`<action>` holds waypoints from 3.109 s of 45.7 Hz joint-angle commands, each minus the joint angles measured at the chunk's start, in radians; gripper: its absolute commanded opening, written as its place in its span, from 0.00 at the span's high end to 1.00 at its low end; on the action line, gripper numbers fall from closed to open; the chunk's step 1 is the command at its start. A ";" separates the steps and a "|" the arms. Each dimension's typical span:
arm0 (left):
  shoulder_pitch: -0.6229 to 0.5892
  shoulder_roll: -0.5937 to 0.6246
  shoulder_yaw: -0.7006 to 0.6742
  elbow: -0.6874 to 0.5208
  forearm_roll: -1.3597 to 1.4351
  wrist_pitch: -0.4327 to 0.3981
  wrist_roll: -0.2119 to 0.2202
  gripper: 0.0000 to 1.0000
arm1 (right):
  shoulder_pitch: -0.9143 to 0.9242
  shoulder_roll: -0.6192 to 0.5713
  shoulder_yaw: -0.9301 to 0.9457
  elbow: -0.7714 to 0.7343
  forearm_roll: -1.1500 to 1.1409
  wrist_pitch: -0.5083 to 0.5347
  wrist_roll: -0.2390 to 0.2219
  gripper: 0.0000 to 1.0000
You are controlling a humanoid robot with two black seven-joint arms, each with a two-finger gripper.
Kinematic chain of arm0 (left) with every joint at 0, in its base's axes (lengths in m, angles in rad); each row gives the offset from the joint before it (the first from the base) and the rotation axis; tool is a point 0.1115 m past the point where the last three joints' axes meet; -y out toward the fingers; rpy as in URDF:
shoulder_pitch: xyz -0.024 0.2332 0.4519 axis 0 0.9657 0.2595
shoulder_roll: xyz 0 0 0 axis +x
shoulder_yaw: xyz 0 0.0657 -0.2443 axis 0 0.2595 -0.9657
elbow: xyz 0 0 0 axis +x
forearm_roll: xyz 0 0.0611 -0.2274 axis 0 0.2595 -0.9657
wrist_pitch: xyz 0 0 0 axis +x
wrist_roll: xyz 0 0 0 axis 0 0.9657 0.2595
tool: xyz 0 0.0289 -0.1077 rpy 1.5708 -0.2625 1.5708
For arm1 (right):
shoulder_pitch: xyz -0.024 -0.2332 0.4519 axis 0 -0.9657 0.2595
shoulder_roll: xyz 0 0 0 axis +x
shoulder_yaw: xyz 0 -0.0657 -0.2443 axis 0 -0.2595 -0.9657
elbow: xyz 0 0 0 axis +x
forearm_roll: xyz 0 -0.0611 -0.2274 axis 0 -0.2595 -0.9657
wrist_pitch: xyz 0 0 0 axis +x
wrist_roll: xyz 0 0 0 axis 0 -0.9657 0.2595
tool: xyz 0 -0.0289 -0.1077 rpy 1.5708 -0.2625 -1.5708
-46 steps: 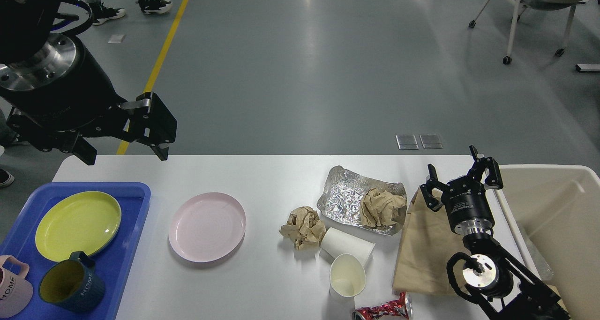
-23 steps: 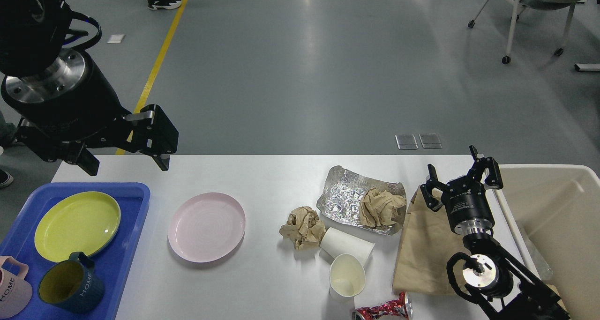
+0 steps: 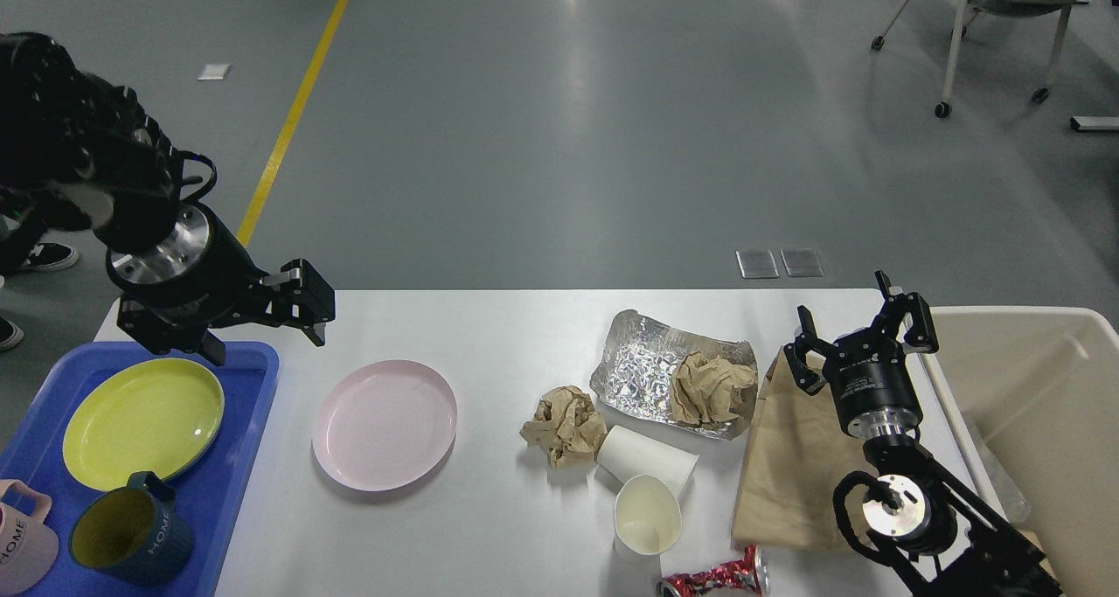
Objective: Tidy desktop
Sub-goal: 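Grasp the rim of the pink plate with the left gripper, then lift the pink plate and carry it over the blue tray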
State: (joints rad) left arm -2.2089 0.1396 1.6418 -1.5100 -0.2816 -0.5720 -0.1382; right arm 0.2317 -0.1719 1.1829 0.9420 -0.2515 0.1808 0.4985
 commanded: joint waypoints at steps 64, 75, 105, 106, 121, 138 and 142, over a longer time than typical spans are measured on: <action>0.839 0.051 -0.441 0.390 -0.353 0.554 0.221 0.23 | 0.000 0.000 0.000 0.000 0.000 0.000 0.000 0.00; 0.887 0.041 -0.445 0.436 -0.353 0.555 0.221 0.24 | 0.000 0.000 0.001 0.000 0.000 0.000 0.000 0.00; 0.888 0.049 -0.462 0.441 -0.380 0.529 0.221 0.78 | 0.000 0.000 0.001 0.000 0.000 0.000 0.000 0.00; 0.887 0.049 -0.464 0.441 -0.380 0.524 0.221 0.80 | 0.000 0.000 0.000 0.000 0.000 0.000 0.000 0.00; 0.887 0.048 -0.462 0.438 -0.380 0.518 0.221 0.92 | 0.000 0.000 0.000 0.000 0.000 0.000 0.000 0.00; 0.868 0.074 -0.453 0.424 -0.380 0.445 0.247 1.00 | 0.000 0.002 0.001 -0.002 0.000 0.000 0.000 0.00; 0.836 0.093 -0.448 0.407 -0.378 0.400 0.258 1.00 | 0.000 0.000 0.001 0.000 0.000 0.000 0.000 0.00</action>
State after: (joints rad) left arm -1.3438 0.2129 1.1894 -1.0885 -0.6612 -0.1306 0.1087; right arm 0.2317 -0.1712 1.1835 0.9414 -0.2515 0.1810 0.4985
